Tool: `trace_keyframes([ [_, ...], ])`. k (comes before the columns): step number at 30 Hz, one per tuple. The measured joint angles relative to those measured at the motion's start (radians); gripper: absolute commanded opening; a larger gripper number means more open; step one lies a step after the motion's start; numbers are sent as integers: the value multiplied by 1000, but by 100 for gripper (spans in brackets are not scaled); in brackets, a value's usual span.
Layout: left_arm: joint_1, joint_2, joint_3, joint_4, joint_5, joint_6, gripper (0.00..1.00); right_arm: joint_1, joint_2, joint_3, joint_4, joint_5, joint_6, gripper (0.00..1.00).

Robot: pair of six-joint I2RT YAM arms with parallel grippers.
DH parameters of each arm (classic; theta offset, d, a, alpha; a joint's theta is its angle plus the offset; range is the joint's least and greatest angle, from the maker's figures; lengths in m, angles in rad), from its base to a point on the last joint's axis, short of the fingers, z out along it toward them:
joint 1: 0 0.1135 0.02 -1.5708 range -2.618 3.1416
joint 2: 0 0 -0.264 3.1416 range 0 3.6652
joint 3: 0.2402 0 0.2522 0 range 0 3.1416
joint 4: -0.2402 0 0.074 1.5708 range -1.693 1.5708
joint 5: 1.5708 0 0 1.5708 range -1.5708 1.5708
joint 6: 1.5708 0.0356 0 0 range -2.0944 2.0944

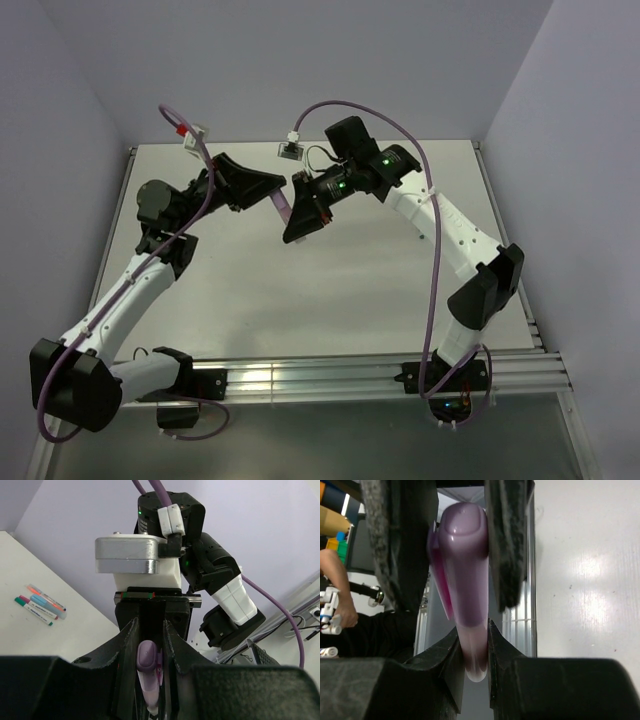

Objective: Insert the pens into the pen caps
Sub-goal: Press the pen cap onto the pen.

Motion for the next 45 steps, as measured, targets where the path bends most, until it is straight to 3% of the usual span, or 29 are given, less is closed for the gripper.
trace_keyframes([
  [13, -43, -10, -27, -51, -25, 109, 0, -10, 13, -1, -98, -5, -68, 0],
  [27, -43, -11, 17, -174, 3, 191, 0, -18, -10, -73, -42, -6, -80, 1],
  [34, -19, -5, 26, -175, 52, 180, 0, -19, -13, -84, -5, -6, -64, 39],
  [37, -21, 2, 26, -220, 138, 182, 0, -45, -16, -84, 65, -18, -47, 48],
  [42, -10, 15, 26, -242, 175, 177, 0, -72, -19, -84, 90, -16, -42, 44],
  [45, -7, 15, 26, -241, 186, 170, 0, -72, -19, -84, 94, -31, -39, 47],
])
